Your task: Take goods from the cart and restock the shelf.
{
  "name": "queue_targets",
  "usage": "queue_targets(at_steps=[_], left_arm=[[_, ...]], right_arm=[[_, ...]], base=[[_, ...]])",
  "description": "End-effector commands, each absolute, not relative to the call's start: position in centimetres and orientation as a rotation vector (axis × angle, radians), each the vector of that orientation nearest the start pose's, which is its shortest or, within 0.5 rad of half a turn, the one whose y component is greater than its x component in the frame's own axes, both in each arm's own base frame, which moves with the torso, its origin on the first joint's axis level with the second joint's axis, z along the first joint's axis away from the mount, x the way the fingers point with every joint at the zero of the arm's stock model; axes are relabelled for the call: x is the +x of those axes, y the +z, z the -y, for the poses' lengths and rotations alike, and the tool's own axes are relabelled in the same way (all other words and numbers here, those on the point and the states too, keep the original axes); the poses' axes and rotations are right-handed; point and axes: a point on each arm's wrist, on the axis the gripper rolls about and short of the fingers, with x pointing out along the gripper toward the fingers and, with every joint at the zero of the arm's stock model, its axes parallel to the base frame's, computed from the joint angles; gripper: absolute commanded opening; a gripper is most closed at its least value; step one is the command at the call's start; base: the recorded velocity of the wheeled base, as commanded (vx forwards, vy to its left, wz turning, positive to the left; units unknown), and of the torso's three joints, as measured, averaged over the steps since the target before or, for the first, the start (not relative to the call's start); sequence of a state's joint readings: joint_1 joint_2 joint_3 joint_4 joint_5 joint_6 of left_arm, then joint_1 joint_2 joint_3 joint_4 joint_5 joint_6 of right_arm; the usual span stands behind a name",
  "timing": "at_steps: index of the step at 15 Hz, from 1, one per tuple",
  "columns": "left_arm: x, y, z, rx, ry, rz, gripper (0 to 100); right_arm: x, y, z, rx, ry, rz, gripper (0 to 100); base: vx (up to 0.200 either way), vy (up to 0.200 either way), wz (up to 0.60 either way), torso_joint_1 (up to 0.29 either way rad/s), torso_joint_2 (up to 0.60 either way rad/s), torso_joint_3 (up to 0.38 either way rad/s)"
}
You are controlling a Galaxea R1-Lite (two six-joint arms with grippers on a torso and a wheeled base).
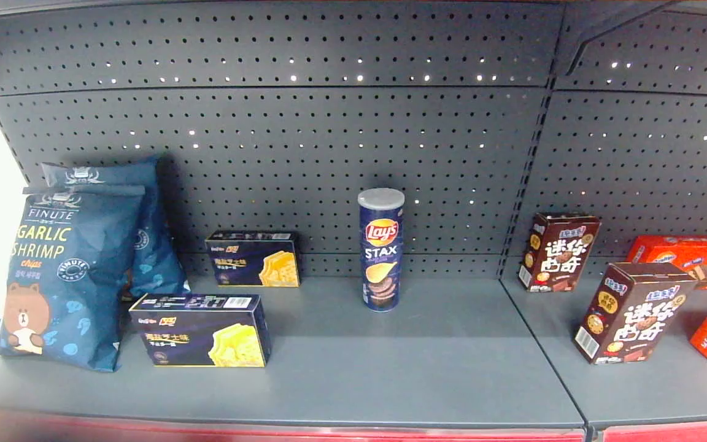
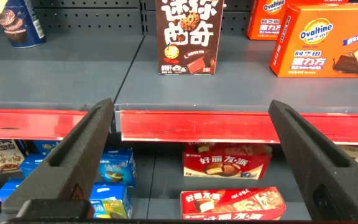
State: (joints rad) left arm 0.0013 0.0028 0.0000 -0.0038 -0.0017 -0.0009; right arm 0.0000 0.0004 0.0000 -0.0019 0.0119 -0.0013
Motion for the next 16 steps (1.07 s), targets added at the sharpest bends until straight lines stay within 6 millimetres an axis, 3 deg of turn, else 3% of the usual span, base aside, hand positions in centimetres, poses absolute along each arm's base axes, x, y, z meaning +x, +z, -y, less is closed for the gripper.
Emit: queue_targets(at_steps=[1,8,16], left_arm=[[-2.26,7.6,0.01,-0.002,0.0,0.002,100],[-2.26,7.59,0.01,0.0,-0.003,0.0,100],[-2.26,7.6,0.01,0.0,-0.002,0.002,100]], right_arm=[[-2.28,7.58,-0.03,-0.002,0.012,0.003,100],[-2.28,7.58,-0.03,-0.003,0.012,0.003,100],[-2.28,7.56,-0.03,-0.002,0.012,0.002,100]], base=[[0.0,0.0,0.0,0.0,0.0,0.0],[0.0,0.0,0.0,0.0,0.0,0.0],[0.0,0.0,0.6,0.003,0.0,0.004]])
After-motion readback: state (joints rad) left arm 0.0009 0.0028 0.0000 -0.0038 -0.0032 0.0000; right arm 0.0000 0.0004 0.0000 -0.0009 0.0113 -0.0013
